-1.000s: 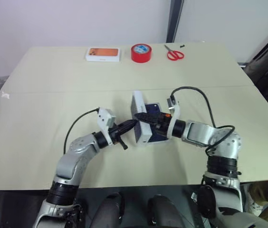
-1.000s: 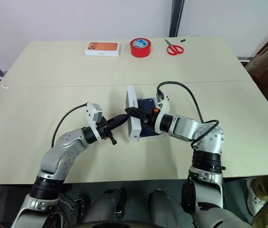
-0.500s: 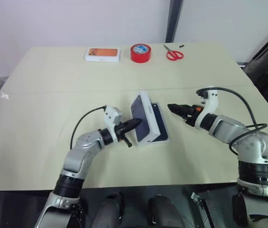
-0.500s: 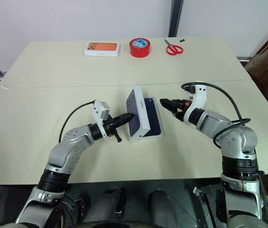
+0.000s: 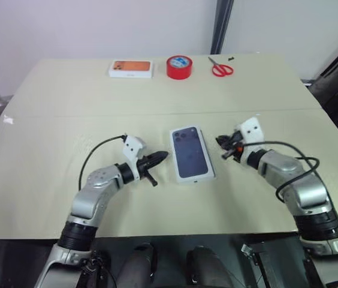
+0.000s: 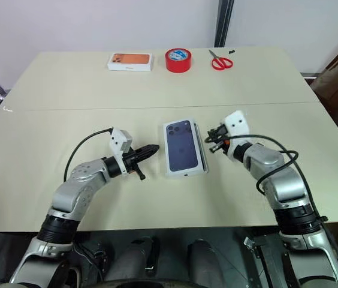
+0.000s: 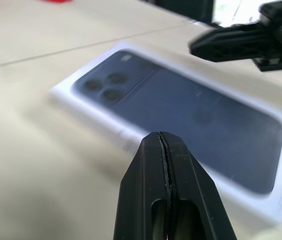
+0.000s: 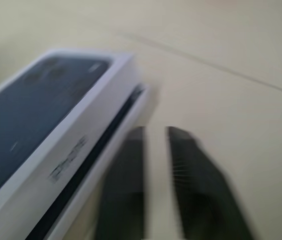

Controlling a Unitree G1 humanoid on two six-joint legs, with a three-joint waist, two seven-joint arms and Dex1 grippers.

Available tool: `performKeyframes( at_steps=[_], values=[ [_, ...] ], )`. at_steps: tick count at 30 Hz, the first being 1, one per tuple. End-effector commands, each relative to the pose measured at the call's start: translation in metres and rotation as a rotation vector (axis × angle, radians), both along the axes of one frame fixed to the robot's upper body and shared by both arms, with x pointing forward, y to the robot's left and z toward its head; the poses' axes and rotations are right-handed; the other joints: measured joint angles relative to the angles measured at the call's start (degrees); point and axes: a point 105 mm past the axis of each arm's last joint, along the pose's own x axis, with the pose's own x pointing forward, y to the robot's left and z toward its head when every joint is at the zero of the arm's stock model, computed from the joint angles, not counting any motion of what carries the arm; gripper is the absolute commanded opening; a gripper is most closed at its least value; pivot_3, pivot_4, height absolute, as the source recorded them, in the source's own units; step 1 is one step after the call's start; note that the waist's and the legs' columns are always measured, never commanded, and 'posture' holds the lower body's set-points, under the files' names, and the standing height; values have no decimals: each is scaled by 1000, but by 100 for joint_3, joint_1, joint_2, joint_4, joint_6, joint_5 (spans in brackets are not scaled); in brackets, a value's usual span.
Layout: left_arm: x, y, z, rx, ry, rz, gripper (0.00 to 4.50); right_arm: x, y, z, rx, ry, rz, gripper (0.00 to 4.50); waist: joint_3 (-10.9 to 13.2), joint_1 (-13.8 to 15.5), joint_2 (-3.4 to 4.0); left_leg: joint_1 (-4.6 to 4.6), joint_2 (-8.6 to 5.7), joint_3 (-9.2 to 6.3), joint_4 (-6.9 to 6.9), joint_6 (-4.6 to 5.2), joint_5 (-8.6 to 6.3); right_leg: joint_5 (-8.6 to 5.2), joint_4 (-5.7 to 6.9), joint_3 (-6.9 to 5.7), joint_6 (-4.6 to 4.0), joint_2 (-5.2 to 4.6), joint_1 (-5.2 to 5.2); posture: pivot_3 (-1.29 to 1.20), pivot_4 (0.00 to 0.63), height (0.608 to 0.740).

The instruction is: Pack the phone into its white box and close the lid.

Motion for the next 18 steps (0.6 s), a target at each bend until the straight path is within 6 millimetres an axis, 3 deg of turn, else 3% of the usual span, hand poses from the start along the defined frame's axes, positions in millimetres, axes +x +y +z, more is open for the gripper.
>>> performKeyframes(
  at_steps=[1, 8, 18],
  values=[
    [1, 3, -2, 35, -1, 31, 0, -1, 3, 8, -81, -69, 36, 28, 0, 2, 0, 0, -1, 0, 0, 0, 0, 0, 0, 0, 0, -1, 0, 0, 150, 734],
    [4, -16, -15, 18, 66, -3, 0, 2, 0, 4, -163, -89, 34, 28, 0, -6, 0, 0, -1, -1, 0, -14, 8, 0, 0, -1, 0, -1, 0, 0, 150, 734],
    [10, -32, -23, 21, 58, -29, 0, -9, 19, 12, -235, -139, 122, 28, -1, 13, 0, 3, -1, -2, 1, -17, 9, 0, 0, -3, 0, -1, 3, 0, 150, 734]
  ],
)
